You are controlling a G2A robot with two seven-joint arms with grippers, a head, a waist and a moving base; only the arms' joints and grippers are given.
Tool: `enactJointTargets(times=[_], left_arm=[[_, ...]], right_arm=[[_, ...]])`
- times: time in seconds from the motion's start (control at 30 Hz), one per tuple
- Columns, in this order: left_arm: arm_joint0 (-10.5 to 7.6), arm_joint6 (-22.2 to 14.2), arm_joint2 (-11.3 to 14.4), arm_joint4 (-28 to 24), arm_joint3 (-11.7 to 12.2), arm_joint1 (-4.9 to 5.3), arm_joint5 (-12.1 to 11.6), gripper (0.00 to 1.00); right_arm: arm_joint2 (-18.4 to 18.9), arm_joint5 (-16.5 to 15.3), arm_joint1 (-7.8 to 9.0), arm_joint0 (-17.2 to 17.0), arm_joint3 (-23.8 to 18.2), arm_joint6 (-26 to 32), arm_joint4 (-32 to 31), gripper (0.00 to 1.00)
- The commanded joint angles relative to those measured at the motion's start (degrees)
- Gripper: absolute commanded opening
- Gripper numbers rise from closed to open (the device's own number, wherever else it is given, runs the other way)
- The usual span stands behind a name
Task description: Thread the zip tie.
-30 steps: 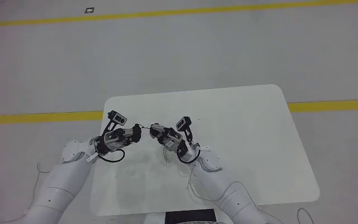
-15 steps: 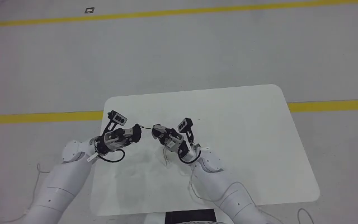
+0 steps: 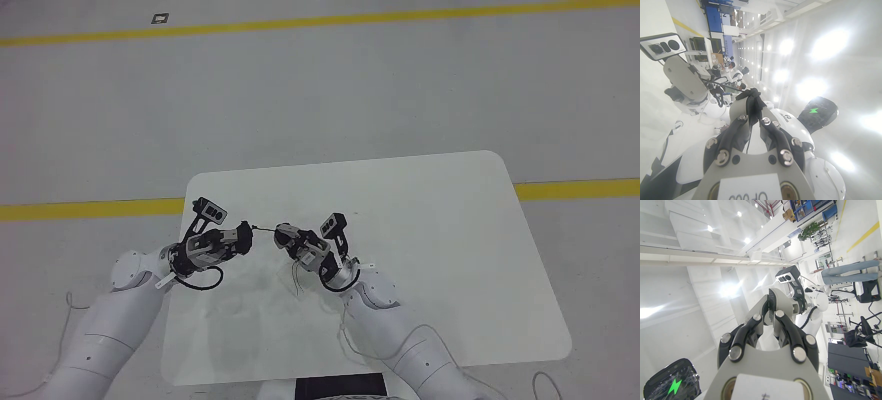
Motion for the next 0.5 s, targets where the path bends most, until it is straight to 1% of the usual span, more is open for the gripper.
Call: enactJointTargets(times=[0.0, 0.47], left_arm=[[0.0, 0.0, 0.0, 0.0, 0.0, 0.0, 0.0, 0.0], [0.0, 0.0, 0.0, 0.0, 0.0, 0.0, 0.0, 0.0]], right_arm=[[-0.06, 0.0, 0.05, -0.02, -0.01, -0.08, -0.03, 0.0], [-0.38, 0.0, 0.49, -0.02, 0.16, -0.81, -0.47, 0.0]])
